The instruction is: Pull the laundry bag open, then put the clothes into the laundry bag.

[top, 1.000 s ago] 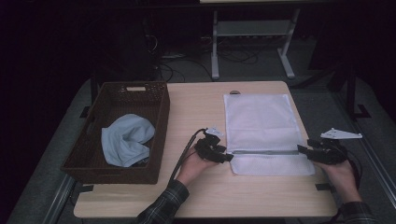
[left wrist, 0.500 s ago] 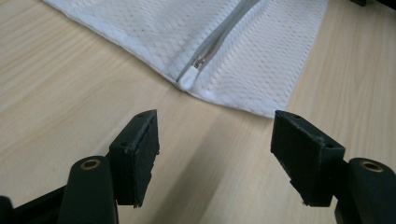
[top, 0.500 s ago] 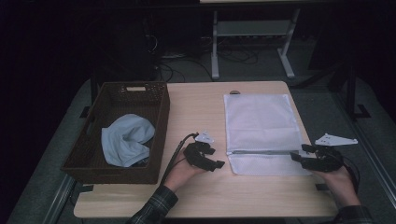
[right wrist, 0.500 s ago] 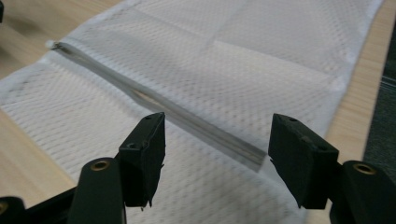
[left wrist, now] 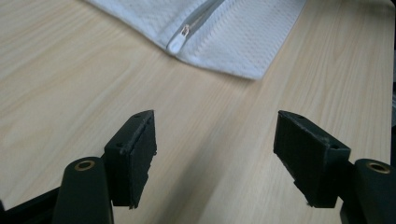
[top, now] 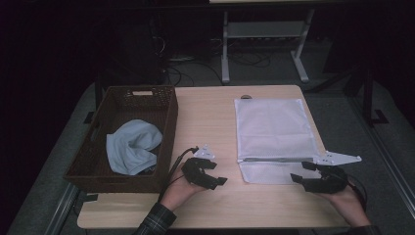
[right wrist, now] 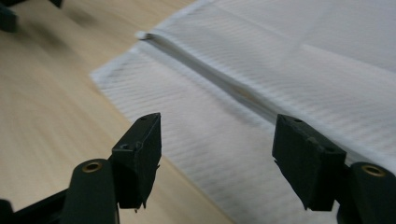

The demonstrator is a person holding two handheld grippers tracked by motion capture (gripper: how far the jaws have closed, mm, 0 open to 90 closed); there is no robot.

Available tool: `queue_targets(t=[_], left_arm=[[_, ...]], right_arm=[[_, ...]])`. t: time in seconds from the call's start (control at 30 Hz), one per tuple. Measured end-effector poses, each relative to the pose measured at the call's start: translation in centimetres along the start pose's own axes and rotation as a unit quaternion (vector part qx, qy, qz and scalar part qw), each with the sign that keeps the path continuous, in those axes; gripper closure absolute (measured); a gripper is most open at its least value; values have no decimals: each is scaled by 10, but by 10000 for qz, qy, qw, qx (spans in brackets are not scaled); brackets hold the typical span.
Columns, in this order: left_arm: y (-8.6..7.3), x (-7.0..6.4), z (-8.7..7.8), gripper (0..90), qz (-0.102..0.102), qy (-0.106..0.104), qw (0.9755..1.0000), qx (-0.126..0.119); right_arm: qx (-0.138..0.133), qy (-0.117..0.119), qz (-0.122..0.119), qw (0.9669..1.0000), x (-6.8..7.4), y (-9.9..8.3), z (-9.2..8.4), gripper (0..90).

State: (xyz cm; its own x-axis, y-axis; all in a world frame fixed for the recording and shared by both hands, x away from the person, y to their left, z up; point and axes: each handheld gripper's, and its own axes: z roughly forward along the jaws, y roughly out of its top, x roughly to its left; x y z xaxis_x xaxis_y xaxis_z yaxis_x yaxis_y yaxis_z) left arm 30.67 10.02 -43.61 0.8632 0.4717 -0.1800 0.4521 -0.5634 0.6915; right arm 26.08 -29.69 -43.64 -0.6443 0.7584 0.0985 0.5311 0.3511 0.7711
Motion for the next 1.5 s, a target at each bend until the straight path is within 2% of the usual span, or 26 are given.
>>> queue_targets(t=[0.1,0.13,0.27,0.37,0.4,0.43,0.57,0.73,1.0,1.17,1.27,1.5], left_arm=[[-3,-1,-3,289,-3,24,10000,-2],[-5,-2,-7,288,-32,36,10000,-2],[-10,-3,-14,284,-35,120,9999,18],[-12,-4,-21,273,-89,182,9998,21],[-12,-4,-21,270,-89,182,9998,21],[-13,-4,-26,266,-95,228,9997,24],[-11,-4,-34,257,-187,309,9993,58],[-6,-2,-47,249,-253,395,9989,43],[3,3,-61,230,-281,413,9987,59],[14,6,-76,220,-196,460,9987,104],[19,8,-82,206,-177,501,9985,119],[34,13,-105,156,-72,748,9971,132]], right_arm=[[3,109,-58,9999,9,0,2,314],[10,222,-134,9997,18,0,5,306],[22,434,-208,9988,37,0,13,270],[21,505,-265,9984,48,-1,20,242],[21,505,-265,9984,48,-1,20,242],[43,572,-318,9978,55,-2,24,226],[95,636,-506,9966,63,-4,33,190],[179,734,-637,9951,67,-7,42,178],[270,817,-777,9933,72,-7,51,161],[243,806,-818,9931,73,-7,51,154],[189,812,-747,9937,72,-7,51,152],[135,823,-811,9932,72,-8,48,152]])
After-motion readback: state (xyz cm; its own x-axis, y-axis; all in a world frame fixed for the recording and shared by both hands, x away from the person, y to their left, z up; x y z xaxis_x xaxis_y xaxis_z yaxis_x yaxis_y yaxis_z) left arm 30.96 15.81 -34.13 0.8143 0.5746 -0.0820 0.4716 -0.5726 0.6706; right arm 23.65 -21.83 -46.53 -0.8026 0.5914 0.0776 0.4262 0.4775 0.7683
